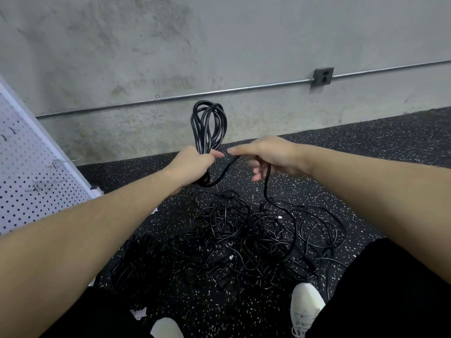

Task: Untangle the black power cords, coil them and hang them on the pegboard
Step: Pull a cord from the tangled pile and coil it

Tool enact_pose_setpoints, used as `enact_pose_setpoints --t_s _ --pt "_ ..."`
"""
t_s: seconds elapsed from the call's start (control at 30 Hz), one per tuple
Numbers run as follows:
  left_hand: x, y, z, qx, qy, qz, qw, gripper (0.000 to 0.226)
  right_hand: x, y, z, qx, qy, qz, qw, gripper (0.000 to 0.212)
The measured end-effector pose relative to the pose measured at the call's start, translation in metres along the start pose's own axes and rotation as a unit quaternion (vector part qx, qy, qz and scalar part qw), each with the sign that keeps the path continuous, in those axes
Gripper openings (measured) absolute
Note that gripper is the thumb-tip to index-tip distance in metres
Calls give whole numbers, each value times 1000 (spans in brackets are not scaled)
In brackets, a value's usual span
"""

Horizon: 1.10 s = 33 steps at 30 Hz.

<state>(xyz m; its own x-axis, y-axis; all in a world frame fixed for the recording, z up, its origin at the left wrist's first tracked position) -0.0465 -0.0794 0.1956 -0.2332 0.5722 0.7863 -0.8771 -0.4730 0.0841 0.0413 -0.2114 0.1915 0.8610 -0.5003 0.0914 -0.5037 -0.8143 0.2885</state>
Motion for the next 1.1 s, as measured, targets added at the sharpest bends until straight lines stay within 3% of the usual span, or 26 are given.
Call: enact_pose_setpoints --t_s 0.1,0.2,0.4,0.57,0.67,0.77,0.83,1.1 --pt "-7 -2 3 -19 -33 -11 999 29 -9 1 -15 33 -100 -27 994 23" --pt "-9 0 -1 -16 -26 -16 999 23 -10 2 -21 60 -97 -31 993 29" --pt "-6 2 1 -17 -7 -6 1000 57 -11 2 -30 129 -52 -5 990 30" --pt "-18 6 14 -43 -85 -38 995 26 0 12 -59 237 51 106 964 22" --pt "-24 6 14 -27 -80 -39 996 16 12 11 -64 235 13 148 961 28" --pt "-26 7 7 0 -44 -52 998 27 5 5 -59 199 -89 63 974 20" --pt "-24 8 2 8 -39 -53 998 32 -1 5 -56 188 -100 28 977 17" --pt "-26 16 22 -60 -35 -55 996 25 30 9 -60 288 -19 181 940 22"
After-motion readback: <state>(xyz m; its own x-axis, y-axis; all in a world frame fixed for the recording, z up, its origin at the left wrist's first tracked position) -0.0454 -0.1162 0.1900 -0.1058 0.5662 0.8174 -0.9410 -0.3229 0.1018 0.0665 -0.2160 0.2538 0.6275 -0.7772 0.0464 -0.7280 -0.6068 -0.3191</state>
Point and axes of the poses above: each hand's wrist, its own y-axis away from the middle knuckle, its own x-axis out of the back of the hand, z = x × y, the point moved 10 cm from there along -y, towards the middle knuckle, and after that the axes turned 15 degrees about -y, right-handed, at the moved point
